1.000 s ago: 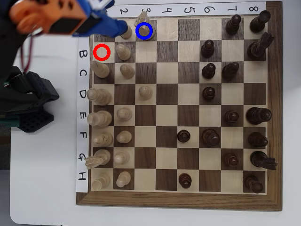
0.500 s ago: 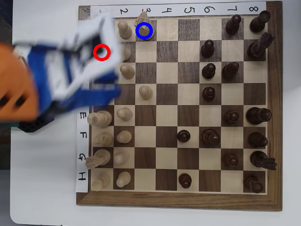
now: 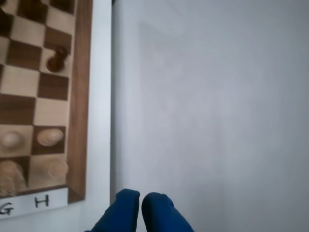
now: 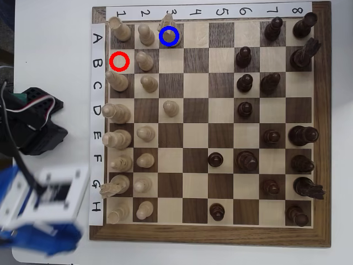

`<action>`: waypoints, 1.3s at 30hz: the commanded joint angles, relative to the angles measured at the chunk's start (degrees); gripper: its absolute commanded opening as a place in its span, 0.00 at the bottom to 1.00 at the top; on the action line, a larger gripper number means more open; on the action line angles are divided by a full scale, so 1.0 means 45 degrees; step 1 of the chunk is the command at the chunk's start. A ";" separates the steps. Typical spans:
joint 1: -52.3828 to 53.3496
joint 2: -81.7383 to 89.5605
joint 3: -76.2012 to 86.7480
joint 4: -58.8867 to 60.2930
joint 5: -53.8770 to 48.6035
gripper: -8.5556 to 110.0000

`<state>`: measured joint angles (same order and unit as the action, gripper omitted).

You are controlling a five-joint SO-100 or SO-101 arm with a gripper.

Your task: Move the piece to destination

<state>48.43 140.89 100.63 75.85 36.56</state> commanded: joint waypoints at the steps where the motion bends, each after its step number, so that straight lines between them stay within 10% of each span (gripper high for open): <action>1: 0.5664 0.2324 0.3945 -0.3477 -0.4141 0.07; 13: 1.1035 0.6465 1.0098 -0.3613 -0.8437 0.07; 39: 1.0117 1.1973 1.7285 -0.2891 -0.8125 0.07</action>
<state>94.83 187.12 175.96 61.17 0.44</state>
